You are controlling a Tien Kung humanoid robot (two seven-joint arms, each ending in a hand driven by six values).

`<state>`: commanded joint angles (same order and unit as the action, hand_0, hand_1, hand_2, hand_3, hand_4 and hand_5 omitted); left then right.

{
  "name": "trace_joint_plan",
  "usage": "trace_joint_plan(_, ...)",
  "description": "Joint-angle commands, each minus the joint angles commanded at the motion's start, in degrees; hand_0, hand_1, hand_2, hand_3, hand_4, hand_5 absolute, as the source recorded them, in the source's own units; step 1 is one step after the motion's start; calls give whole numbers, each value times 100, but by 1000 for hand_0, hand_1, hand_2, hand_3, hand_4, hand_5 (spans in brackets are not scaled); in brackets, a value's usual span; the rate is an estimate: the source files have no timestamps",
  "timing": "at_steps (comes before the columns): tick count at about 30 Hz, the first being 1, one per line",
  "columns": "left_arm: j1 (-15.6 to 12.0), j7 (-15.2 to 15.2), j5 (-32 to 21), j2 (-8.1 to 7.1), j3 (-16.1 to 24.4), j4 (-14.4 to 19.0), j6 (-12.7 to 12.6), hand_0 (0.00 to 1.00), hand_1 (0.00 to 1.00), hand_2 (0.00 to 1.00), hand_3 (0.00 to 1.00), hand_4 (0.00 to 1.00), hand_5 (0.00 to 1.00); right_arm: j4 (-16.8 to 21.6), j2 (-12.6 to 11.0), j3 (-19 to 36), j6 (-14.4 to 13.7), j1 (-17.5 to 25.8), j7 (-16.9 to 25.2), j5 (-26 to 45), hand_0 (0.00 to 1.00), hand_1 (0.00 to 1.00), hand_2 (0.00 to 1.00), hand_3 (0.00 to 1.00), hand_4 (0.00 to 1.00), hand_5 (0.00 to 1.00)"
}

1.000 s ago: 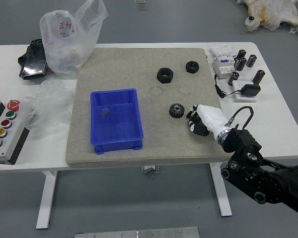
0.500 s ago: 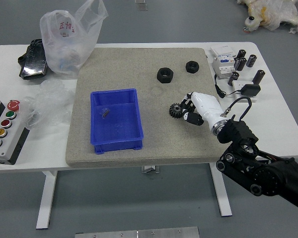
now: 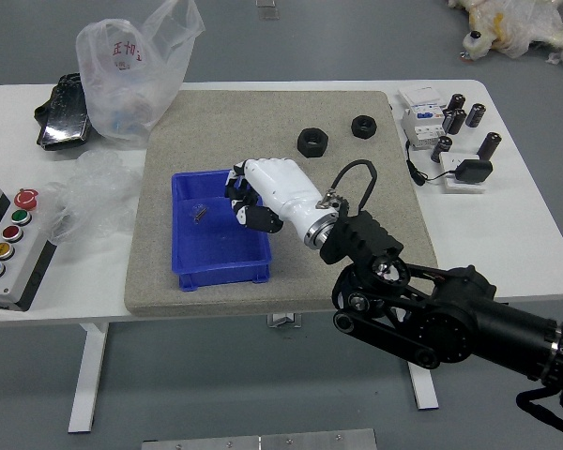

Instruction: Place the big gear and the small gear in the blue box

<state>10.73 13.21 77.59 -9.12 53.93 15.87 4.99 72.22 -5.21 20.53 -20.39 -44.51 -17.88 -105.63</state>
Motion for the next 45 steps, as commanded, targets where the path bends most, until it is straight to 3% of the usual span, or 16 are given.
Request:
trace_joint_plan(1,-1,7,9,-1,7,3,6,708,540,536,699,719,585,-23,76,-101,18,-43,-18,-17,289,462,372,496,281,20)
trace_joint_plan(2,0,11,14,-1,10,4,9,708,540,536,699,721,587,-47,121,-161,37,-66,-29,-24,316,510,496,561,233,70)
trace_joint_plan(7,3,28,7,2,7,14,19,708,540,536,699,721,587,-203,214,-298,285,-50,-109,36,316,510,496,561,233,70)
trace_joint_plan(8,-2,34,15,3,16,15,21,708,540,536,699,721,587,-206,206,-291,329,-32,-127,31,348,688,802,755,537,154)
trace_joint_plan(13,-28,47,23,-5,33,16,20,708,540,536,699,721,587,-170,159,-254,455,35,-181,-51,348,688,802,755,537,154)
trace_joint_plan(14,-29,46,19,-5,32,15,19,708,540,538,699,722,587,-153,151,-238,455,51,-176,-54,374,766,886,886,773,240)
trace_joint_plan(19,-16,29,-28,-1,-7,15,17,708,540,538,699,722,587,6,93,-94,395,97,-107,-25,374,766,886,886,773,240)
trace_joint_plan(20,-13,27,-34,1,-12,15,17,708,540,538,700,721,588,62,74,-39,365,103,-79,-18,368,758,880,882,845,317)
trace_joint_plan(25,-17,30,-31,12,-8,15,22,708,540,538,700,721,588,333,-84,474,107,156,96,32,368,758,880,882,845,317)
trace_joint_plan(26,-19,33,-28,14,-4,15,23,708,541,538,700,721,588,314,-135,614,64,161,105,5,354,733,830,851,821,313)
trace_joint_plan(30,-16,25,-86,13,-44,16,14,708,541,538,700,721,588,-74,-370,1056,84,117,79,89,354,733,830,851,821,313)
trace_joint_plan(33,-22,19,-108,-5,-54,11,0,708,541,538,701,721,588,-452,-516,1012,201,88,51,247,361,739,838,869,815,295)
trace_joint_plan(45,-9,-13,-121,4,-81,1,-9,708,542,538,701,721,588,-1779,-552,450,818,75,-124,242,373,751,850,880,875,336)
